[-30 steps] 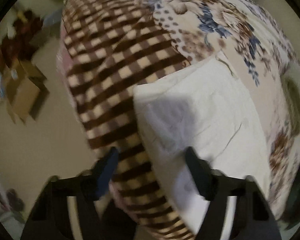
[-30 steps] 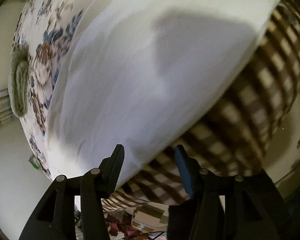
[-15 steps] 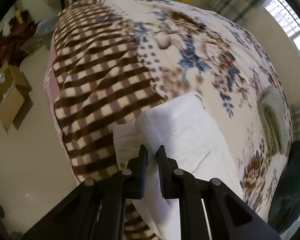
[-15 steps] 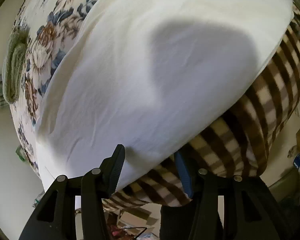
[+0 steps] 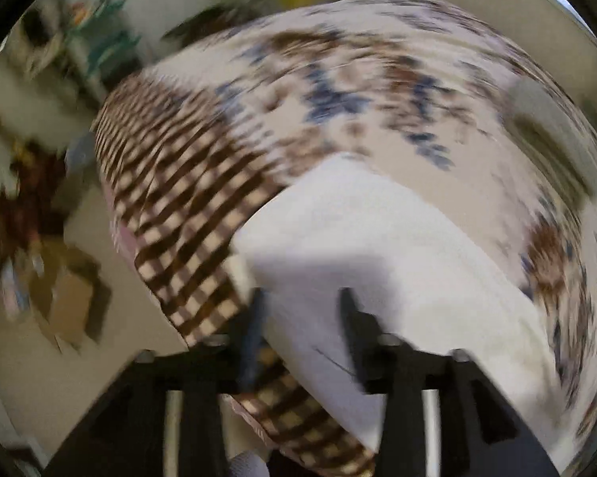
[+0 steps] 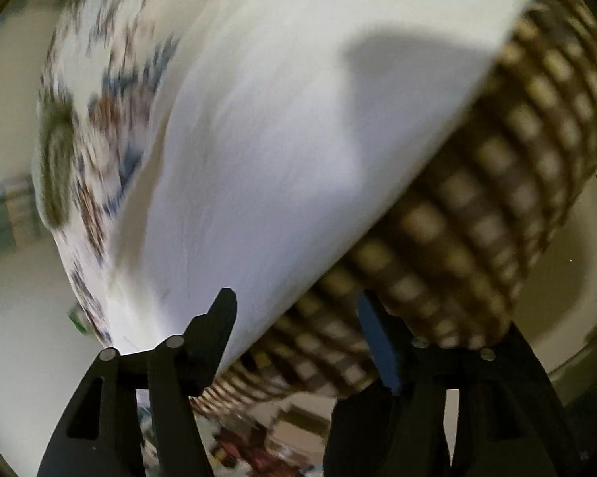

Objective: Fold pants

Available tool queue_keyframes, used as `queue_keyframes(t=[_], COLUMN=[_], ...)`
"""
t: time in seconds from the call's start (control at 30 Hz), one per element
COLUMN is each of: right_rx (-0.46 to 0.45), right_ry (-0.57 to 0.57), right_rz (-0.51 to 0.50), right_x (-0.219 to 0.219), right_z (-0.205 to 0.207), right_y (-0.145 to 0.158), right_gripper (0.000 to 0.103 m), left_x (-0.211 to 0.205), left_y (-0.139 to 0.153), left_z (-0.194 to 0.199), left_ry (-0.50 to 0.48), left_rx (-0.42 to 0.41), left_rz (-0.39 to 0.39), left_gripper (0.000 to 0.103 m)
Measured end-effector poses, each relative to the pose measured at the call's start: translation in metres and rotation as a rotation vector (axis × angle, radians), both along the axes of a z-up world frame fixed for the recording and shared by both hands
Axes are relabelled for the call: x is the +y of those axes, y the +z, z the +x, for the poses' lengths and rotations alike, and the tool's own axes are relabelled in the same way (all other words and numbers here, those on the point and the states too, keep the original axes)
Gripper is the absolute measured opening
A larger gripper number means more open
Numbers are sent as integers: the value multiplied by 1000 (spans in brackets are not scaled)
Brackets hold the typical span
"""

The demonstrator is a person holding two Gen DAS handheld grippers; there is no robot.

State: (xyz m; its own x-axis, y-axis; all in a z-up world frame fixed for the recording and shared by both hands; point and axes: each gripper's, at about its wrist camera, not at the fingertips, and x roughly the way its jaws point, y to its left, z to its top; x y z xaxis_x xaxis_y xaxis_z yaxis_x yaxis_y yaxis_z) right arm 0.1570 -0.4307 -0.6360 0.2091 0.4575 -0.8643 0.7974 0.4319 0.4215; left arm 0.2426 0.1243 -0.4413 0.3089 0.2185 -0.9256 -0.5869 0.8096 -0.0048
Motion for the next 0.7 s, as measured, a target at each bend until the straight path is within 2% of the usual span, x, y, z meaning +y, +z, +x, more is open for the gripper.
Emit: queue_keyframes(t=[0.03,0.1,0.17,0.27,0.37,0.43,0.47,0.57,0.63,0.7], right_rx=[-20,-35,-44,-66,-83,-158,-226,-393,-422,-474], right_ry=[-41,-105,-190,-276,-320,-375,-404,-425,-430,-452], right_rz=[-24,-66,-111,-163,-148,-104,-75,2,36,101], right_x=[-19,-48,-83,-120,-151,-160,-164,-170,-176,-184], right_z=[-9,-20,-33,-40,-40,-40,-39,-29,-21,-14], right_y=[5,10,13,7,-19,-34,-38,-44,-57,-75], right_gripper=[69,70,70,70,70,70,70,69,69,69], left_x=[-21,-56,-104,-175,-250,-293,-316,-345,-349,-349], left_y=[7,12,7,-17,-49,-67,-75,-111,-127,-133], left_z=[2,11,20,35,44,49,50,58,62,66], left_ry=[-51,-137,-244,-394,-529,-603,-652,-695,-687,-695], left_rx=[2,-1,11,57,116,150,149,238,268,258], left_rz=[17,24,-4,-78,-114,-132,-142,-164,-148,-151], left_gripper=[73,86,86,86,86,86,86,86,89,96])
